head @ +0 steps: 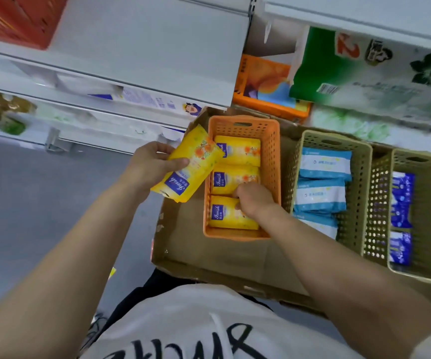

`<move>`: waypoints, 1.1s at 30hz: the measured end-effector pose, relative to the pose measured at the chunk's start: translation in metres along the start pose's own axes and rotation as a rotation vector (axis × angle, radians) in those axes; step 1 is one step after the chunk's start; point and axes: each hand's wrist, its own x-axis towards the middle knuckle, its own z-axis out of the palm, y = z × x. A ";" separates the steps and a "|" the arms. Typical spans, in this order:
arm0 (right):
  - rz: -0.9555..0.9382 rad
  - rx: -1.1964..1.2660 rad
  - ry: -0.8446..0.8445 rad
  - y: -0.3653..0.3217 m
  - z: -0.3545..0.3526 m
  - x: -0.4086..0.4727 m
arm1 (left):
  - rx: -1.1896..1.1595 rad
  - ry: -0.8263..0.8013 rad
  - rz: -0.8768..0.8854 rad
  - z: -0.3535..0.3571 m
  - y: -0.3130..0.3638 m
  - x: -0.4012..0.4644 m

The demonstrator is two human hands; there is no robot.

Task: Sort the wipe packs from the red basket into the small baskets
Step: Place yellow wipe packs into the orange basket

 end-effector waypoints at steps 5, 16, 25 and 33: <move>0.129 0.336 0.323 -0.001 -0.013 -0.015 | 0.132 -0.124 0.052 0.002 0.015 0.005; -0.099 0.769 0.108 0.019 -0.124 -0.025 | 0.488 -0.268 0.340 0.046 0.054 0.038; 0.207 0.556 0.364 0.037 -0.122 0.020 | 0.201 -0.135 0.152 0.073 -0.010 0.038; 0.163 0.478 0.248 0.019 -0.109 0.064 | 0.123 -0.251 0.090 0.057 -0.002 0.059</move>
